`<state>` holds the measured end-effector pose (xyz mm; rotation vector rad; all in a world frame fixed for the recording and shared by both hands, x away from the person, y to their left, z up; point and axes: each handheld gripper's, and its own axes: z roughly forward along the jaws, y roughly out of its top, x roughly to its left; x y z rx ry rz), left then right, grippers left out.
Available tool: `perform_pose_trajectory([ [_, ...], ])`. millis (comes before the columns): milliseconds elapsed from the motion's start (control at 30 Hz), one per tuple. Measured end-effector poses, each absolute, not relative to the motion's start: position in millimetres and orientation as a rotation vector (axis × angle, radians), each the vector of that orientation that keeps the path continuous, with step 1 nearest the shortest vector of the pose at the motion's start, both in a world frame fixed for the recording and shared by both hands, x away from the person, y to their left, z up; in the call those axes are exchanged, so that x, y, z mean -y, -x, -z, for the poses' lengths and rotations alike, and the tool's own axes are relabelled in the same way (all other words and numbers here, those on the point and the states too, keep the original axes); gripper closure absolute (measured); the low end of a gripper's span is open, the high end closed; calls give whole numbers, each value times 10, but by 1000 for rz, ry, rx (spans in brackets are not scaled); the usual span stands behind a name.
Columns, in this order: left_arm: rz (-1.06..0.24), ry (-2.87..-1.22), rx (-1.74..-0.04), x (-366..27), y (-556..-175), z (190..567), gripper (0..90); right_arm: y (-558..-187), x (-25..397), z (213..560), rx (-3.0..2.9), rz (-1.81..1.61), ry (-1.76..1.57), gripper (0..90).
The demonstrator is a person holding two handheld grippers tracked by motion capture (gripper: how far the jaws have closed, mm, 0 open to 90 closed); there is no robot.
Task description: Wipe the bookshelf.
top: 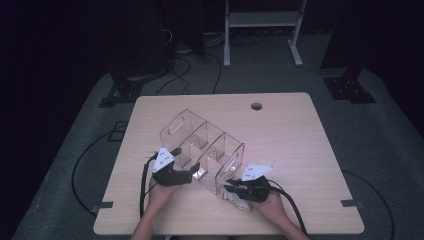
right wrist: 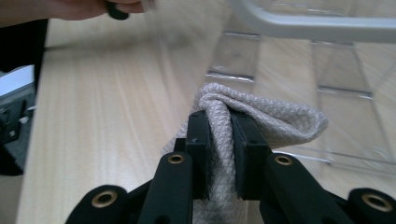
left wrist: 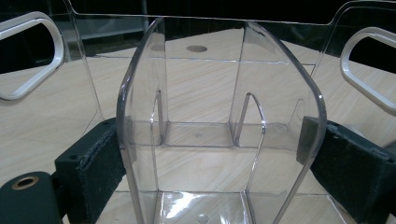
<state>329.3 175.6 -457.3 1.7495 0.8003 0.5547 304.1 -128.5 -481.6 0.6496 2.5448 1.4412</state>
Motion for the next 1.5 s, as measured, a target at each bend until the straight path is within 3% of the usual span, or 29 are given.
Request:
perform_pose_trajectory([
  [467,-549,-1746,-800,-1757,-3303,4580,82,-3031,1261,4838,-2552,-1432,-612,779],
  [633,-552,-1747,-798,-1755,-3303,4579,81,-3134,1402,4809,-2494,-1459,-737,779],
  [1500,-545,-1749,-796,-1781,-3297,4577,83,-2870,1163,4703,-2497,-1484,-513,780],
])
